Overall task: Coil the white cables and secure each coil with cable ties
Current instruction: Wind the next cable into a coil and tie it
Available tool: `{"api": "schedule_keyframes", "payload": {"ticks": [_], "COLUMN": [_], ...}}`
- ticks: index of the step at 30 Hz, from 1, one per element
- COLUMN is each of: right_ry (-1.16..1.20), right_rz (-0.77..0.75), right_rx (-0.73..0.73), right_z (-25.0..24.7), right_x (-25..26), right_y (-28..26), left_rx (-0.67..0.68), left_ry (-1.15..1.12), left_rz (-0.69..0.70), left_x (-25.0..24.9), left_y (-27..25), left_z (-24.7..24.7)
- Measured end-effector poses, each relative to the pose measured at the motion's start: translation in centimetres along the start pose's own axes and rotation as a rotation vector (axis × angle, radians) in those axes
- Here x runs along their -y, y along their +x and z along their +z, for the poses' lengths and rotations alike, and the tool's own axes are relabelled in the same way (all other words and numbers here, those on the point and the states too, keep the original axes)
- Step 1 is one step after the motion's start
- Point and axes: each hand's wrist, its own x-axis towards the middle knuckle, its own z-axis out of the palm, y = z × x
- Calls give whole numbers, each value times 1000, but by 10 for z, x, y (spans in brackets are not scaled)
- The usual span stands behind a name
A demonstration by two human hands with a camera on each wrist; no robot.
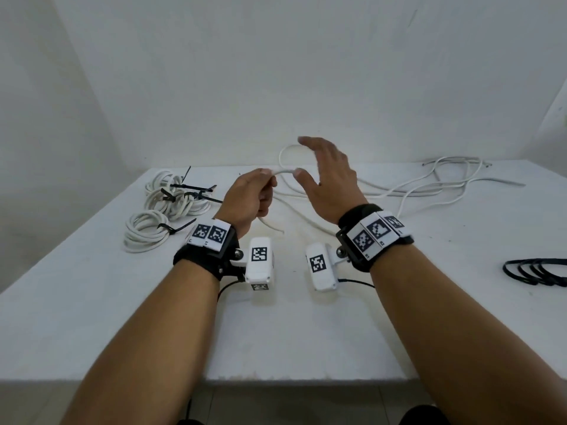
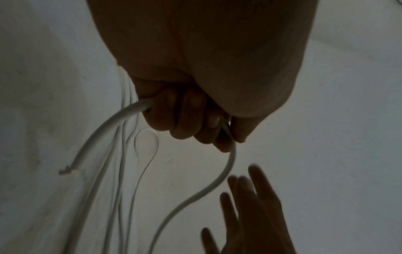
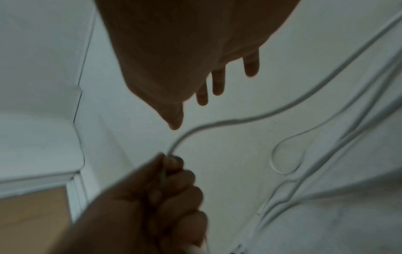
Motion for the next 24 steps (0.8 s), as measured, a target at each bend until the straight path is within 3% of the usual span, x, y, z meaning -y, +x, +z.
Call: {"api": "schedule_keyframes", "payload": {"ticks": [2, 5, 10, 14, 16, 19, 21, 24], "right_ry": [-110, 74, 236, 312, 265, 149, 121, 48], "right_rz": [-50, -81, 55, 199, 231, 180, 151, 111], "right_rx": [80, 3, -176, -272, -161, 227, 430, 554], "right_z": [8, 12, 2, -11, -9, -1, 2, 4], "right_x": [-4, -15, -31, -43, -41, -27, -15, -4], "right_y": [1, -1, 8, 9, 4, -6, -10, -12], "left_rx": [61, 112, 228, 391, 456, 444, 308, 84], "left_ry": [37, 15, -125, -178, -239, -405, -410, -380], "left_rz": [23, 20, -143, -174, -114, 17, 82, 137], "left_x": [2, 4, 7, 5, 1, -5, -5, 0], "left_y": [-2, -2, -10, -18, -23, -22, -18, -11], "left_z": [5, 7, 10, 12, 17, 22, 20, 12]}}
